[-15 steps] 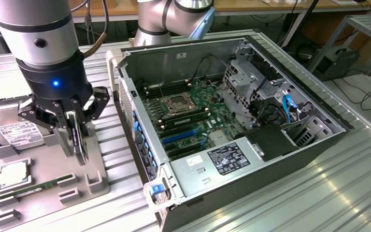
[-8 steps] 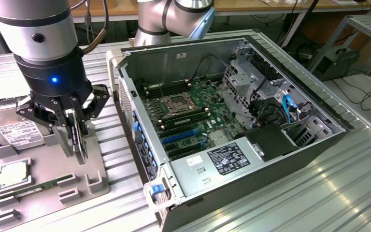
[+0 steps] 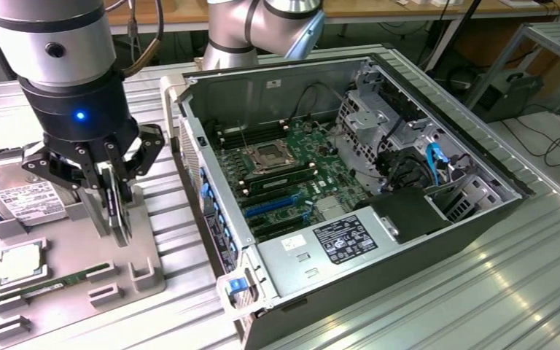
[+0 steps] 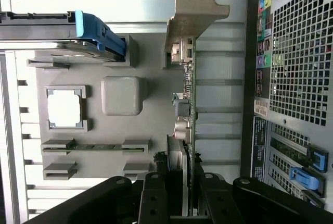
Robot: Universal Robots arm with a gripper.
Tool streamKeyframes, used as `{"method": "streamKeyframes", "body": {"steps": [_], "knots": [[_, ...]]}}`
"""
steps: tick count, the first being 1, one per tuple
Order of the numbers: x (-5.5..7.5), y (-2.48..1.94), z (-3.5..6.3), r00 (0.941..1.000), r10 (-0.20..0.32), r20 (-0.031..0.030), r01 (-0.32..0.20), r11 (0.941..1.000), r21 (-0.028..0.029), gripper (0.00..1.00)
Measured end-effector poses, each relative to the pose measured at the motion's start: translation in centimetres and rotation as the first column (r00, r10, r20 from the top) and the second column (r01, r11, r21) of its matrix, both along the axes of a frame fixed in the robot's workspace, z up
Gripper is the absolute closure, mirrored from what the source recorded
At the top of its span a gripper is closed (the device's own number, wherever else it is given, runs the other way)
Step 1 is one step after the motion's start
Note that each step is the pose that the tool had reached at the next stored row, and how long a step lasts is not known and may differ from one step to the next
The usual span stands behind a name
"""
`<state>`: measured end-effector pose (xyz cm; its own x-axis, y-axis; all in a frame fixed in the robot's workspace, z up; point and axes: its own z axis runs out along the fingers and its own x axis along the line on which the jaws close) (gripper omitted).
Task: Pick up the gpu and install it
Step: 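Pick up the gpu and move the gpu toward the slot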
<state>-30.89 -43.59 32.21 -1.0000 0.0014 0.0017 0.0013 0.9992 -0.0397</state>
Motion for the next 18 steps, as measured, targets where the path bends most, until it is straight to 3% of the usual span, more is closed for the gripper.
{"method": "streamKeyframes", "body": {"steps": [18], "knots": [[0.0, 0.0, 1.77, 1.0, 0.0, 0.0, 0.0, 1.0, -0.0094, 0.72]]}}
